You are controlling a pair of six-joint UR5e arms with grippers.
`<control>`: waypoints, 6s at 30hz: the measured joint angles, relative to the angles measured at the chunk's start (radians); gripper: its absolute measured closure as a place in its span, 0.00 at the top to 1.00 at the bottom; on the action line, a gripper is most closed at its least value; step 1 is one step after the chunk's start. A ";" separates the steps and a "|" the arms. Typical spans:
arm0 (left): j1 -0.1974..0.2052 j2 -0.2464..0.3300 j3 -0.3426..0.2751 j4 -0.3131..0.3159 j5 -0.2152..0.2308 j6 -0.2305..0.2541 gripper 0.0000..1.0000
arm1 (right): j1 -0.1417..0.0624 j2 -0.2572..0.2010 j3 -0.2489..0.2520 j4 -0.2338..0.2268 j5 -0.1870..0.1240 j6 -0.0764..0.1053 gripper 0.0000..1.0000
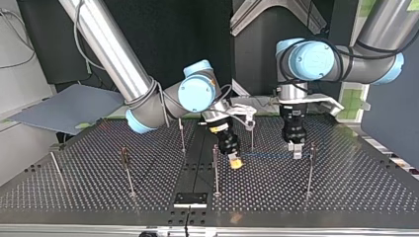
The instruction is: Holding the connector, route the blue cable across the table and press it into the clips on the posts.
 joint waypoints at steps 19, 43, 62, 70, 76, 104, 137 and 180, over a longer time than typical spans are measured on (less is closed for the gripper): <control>-0.014 -0.079 0.063 -0.024 -0.036 0.013 0.98 | -0.002 0.001 0.000 0.002 -0.001 0.000 0.00; -0.017 -0.081 0.052 -0.040 -0.043 -0.031 0.00 | -0.003 0.003 0.013 0.014 0.001 0.000 0.00; -0.012 -0.081 -0.093 0.048 -0.044 -0.043 0.00 | -0.004 0.003 0.161 0.015 0.002 -0.016 0.00; -0.016 -0.127 -0.168 0.123 -0.042 -0.044 0.00 | 0.001 0.003 0.226 0.014 0.003 -0.029 0.00; -0.017 -0.179 -0.221 0.176 -0.039 -0.043 0.00 | 0.006 0.002 0.284 0.011 0.006 -0.039 0.00; -0.011 -0.265 -0.263 0.311 0.076 -0.073 0.00 | -0.028 0.004 0.379 -0.084 -0.001 -0.006 0.00; -0.003 -0.387 -0.115 0.306 0.082 -0.079 0.00 | -0.091 0.030 0.379 -0.158 -0.044 0.014 0.00; 0.009 -0.359 -0.040 0.066 0.015 -0.037 1.00 | -0.141 0.031 0.353 -0.139 -0.101 0.028 0.00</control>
